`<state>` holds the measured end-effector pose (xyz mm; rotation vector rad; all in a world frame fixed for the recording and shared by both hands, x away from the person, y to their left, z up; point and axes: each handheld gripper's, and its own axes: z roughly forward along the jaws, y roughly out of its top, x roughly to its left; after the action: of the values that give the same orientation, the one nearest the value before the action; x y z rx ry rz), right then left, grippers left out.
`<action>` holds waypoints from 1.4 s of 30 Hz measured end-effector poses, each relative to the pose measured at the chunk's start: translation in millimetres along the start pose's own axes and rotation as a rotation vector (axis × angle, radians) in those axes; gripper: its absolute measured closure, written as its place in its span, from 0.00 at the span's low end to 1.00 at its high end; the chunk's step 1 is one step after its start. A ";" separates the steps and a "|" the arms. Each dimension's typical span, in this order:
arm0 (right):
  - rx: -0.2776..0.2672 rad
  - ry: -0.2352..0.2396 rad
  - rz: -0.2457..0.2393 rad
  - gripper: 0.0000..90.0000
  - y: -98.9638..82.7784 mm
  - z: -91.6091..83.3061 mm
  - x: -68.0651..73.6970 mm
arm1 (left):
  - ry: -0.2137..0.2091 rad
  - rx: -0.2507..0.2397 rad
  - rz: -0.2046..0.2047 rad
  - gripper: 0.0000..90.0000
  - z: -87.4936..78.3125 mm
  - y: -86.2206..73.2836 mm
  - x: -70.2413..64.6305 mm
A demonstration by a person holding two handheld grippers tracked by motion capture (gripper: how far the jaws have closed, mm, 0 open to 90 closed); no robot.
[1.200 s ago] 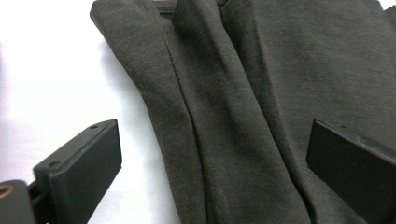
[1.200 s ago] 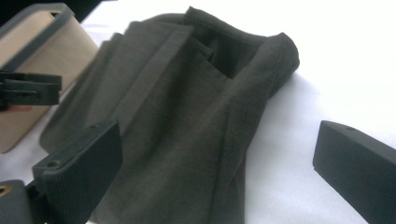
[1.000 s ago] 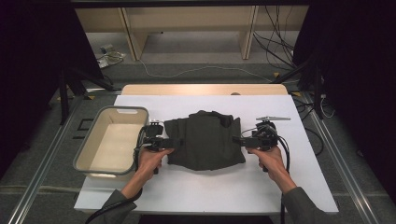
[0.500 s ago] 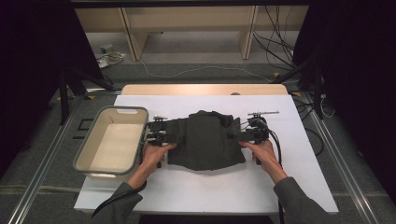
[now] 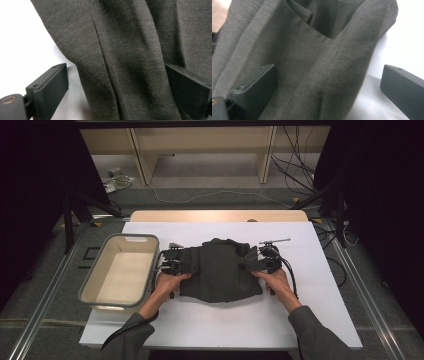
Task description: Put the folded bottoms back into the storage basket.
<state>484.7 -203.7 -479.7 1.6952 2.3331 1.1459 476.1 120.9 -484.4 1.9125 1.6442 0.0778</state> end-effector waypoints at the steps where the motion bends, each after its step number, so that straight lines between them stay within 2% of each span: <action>1: 0.009 0.000 -0.003 0.02 -0.1 2.4 0.3 | -0.002 0.002 0.006 0.09 -0.2 0.0 -0.3; 4: 0.028 0.000 -0.007 0.02 -0.6 8.8 2.9 | -0.002 0.005 0.026 0.13 0.1 0.3 -1.0; 6: 0.033 0.007 -0.003 0.02 -0.2 11.2 2.6 | -0.018 0.012 0.038 0.17 -0.2 0.8 -1.3; 7: 0.039 0.024 0.009 0.03 -0.5 13.3 0.9 | -0.033 0.010 0.050 0.24 0.4 1.1 -1.9; 8: 0.039 0.024 0.009 0.03 -0.5 13.3 0.9 | -0.039 0.008 0.058 0.24 1.0 1.1 -2.7; 9: 0.044 0.019 0.009 0.03 -0.1 13.8 1.5 | -0.045 0.008 0.074 0.31 1.6 1.5 -3.8; 12: 0.055 0.021 0.005 0.08 0.6 14.0 3.2 | -0.068 0.007 0.081 0.46 2.6 0.8 -5.8; 13: 0.057 0.046 0.008 0.16 0.0 14.2 5.2 | -0.091 0.011 0.087 0.54 4.5 -0.3 -9.6; 14: 0.057 0.046 0.008 0.16 0.0 14.2 5.2 | -0.091 0.011 0.087 0.58 4.5 -0.3 -9.6; 15: 0.059 0.046 0.005 0.19 -0.2 14.1 5.9 | -0.096 0.011 0.091 0.58 5.0 -0.4 -10.7; 17: 0.069 0.063 0.021 0.29 -0.8 14.6 8.7 | -0.133 0.013 0.082 0.72 5.8 -1.6 -10.3; 18: 0.066 0.060 0.017 0.32 -1.2 15.0 9.4 | -0.133 0.013 0.082 0.75 5.8 -1.6 -10.3; 19: 0.066 0.060 0.017 0.32 -1.2 15.0 9.4 | -0.133 0.011 0.086 0.75 5.3 -1.8 -11.0; 20: 0.069 0.073 0.020 0.41 -1.5 15.3 9.8 | -0.128 0.006 0.099 0.78 4.9 -2.1 -11.8; 21: 0.079 0.115 0.046 0.48 -2.2 16.1 9.3 | -0.122 -0.002 0.104 0.80 4.6 -2.7 -13.3; 22: 0.076 0.131 0.065 0.51 -3.7 17.7 8.9 | -0.117 -0.003 0.111 0.82 3.9 -3.0 -14.2; 23: 0.080 0.142 0.064 0.59 -4.2 18.0 10.2 | -0.115 -0.011 0.117 0.85 3.1 -3.5 -15.4; 25: 0.083 0.145 0.073 0.62 -4.2 17.8 10.7 | -0.114 -0.014 0.121 0.85 2.7 -3.9 -15.4; 26: 0.082 0.150 0.071 0.70 -4.5 17.7 11.9 | -0.116 -0.020 0.124 0.86 2.3 -4.4 -15.7; 27: 0.082 0.150 0.071 0.70 -4.5 17.7 11.9 | -0.119 -0.023 0.127 0.86 1.6 -4.5 -15.7; 29: 0.079 0.153 0.063 0.78 -4.1 15.2 15.4 | -0.124 -0.035 0.139 0.87 -0.9 -5.3 -17.0; 31: 0.068 0.155 0.057 0.80 -3.8 13.4 17.2 | -0.122 -0.044 0.151 0.88 -2.6 -5.5 -19.1; 36: 0.044 0.154 0.038 0.82 -2.6 7.6 21.6 | -0.146 -0.058 0.167 0.88 -10.7 -4.3 -22.0; 37: 0.033 0.155 0.031 0.82 -1.4 4.1 24.7 | -0.139 -0.061 0.185 0.88 -12.4 -4.6 -25.2; 39: 0.026 0.157 0.024 0.83 -1.1 3.3 24.9 | -0.136 -0.062 0.196 0.88 -13.6 -4.5 -26.6; 42: 0.011 0.159 0.017 0.83 0.9 -0.5 25.9 | -0.148 -0.060 0.197 0.88 -16.9 -3.3 -26.9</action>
<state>474.8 -182.3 -469.2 1.6900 2.4232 1.3192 459.9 103.2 -463.2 1.9791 1.3401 0.0624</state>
